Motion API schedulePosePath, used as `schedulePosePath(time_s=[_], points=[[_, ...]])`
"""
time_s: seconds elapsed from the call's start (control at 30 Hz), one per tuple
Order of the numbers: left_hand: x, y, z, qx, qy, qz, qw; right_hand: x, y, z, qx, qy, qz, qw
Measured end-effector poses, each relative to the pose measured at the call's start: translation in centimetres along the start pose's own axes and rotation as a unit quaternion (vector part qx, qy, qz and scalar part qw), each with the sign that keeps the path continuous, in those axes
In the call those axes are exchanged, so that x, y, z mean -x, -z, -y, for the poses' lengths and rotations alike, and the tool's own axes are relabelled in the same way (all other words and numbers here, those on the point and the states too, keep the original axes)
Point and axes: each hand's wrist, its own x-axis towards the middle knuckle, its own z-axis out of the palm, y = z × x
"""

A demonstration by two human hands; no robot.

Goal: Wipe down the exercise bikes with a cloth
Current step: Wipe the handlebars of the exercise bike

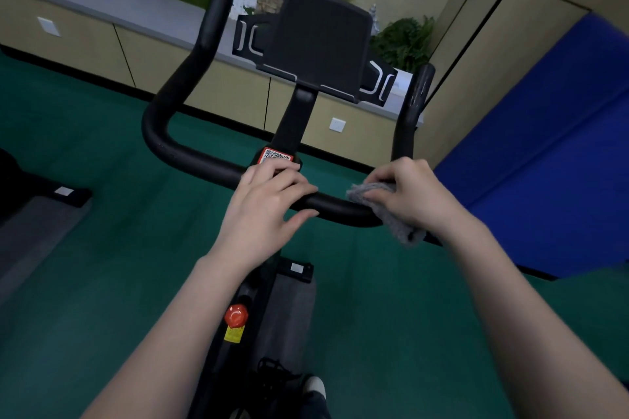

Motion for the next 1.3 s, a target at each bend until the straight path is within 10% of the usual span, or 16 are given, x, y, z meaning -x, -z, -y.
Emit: schedulePosePath(time_s=[0.53, 0.8, 0.97, 1.1, 1.3], points=[[0.0, 0.2, -0.1, 0.001, 0.007, 0.012, 1.000, -4.1, 1.4, 1.0, 0.127, 0.042, 0.232, 0.963], [0.0, 0.3, -0.2, 0.003, 0.013, 0.011, 1.000, -3.3, 1.8, -0.2, 0.067, 0.067, 0.204, 0.974], [-0.1, 0.3, -0.3, 0.001, 0.017, 0.008, 1.000, 1.0, -1.1, -2.9, -0.042, 0.089, -0.095, 0.991], [-0.1, 0.3, -0.4, -0.003, 0.020, 0.014, 1.000, 3.8, -6.7, -2.6, -0.146, 0.049, -0.388, 0.909], [-0.2, 0.3, -0.4, -0.010, 0.026, 0.028, 0.999, 4.2, -10.3, -1.8, -0.217, 0.036, -0.484, 0.847]])
